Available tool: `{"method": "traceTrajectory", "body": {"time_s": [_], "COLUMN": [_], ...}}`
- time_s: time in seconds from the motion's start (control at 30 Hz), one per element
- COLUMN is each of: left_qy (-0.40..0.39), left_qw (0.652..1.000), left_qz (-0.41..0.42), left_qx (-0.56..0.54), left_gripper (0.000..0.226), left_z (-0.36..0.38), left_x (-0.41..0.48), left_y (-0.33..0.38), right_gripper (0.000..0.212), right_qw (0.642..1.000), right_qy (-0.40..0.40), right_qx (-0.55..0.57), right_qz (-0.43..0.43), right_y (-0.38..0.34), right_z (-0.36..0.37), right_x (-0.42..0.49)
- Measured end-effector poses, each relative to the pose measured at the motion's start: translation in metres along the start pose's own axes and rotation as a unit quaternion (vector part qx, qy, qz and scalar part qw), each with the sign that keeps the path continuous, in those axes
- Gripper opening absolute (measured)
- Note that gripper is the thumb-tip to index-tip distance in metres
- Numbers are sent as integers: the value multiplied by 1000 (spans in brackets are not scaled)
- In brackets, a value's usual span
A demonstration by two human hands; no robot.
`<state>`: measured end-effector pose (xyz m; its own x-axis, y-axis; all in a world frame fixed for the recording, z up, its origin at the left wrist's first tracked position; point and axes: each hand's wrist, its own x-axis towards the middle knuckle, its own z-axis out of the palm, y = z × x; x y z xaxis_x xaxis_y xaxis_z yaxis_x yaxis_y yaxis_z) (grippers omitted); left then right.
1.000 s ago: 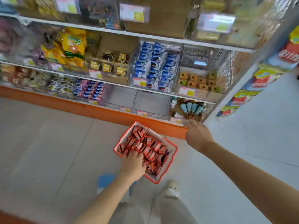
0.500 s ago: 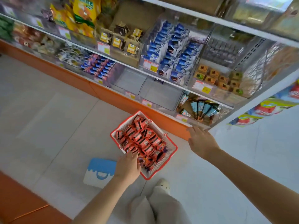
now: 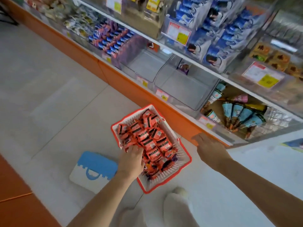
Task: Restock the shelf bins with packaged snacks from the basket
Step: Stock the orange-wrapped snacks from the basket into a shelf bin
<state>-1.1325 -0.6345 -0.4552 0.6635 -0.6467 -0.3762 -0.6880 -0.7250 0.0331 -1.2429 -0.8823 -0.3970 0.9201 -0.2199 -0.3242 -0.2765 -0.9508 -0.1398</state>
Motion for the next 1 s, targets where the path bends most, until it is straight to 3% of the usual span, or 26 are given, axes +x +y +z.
{"method": "traceTrajectory", "body": {"time_s": [0.1,0.33,0.5,0.67,0.73,0.87,0.93,1.0], "left_qy": [-20,-42,-71,-58,-42,-55,-77,-88], "left_qw": [999,998,995,997,997,997,996,994], "left_qz": [11,32,27,-3,-18,-31,-25,-27], "left_qx": [-22,-37,-59,-53,-60,-55,-42,-52], "left_gripper": [41,47,56,63,63,42,39,40], "left_z": [42,153,210,243,252,268,275,280], "left_x": [28,92,123,138,142,146,142,138], "left_y": [10,26,30,32,37,46,48,52], "right_gripper": [31,51,58,68,70,55,41,41], "right_qw": [998,997,991,970,971,984,987,986], "right_qy": [16,-29,-116,-148,-142,-122,-134,-149], "right_qx": [40,57,60,191,189,123,83,77], "right_qz": [-42,-44,-17,19,21,28,10,11], "right_y": [9,28,29,31,30,23,18,13], "right_z": [34,165,232,268,278,291,294,296], "right_x": [22,85,123,157,167,172,168,160]}}
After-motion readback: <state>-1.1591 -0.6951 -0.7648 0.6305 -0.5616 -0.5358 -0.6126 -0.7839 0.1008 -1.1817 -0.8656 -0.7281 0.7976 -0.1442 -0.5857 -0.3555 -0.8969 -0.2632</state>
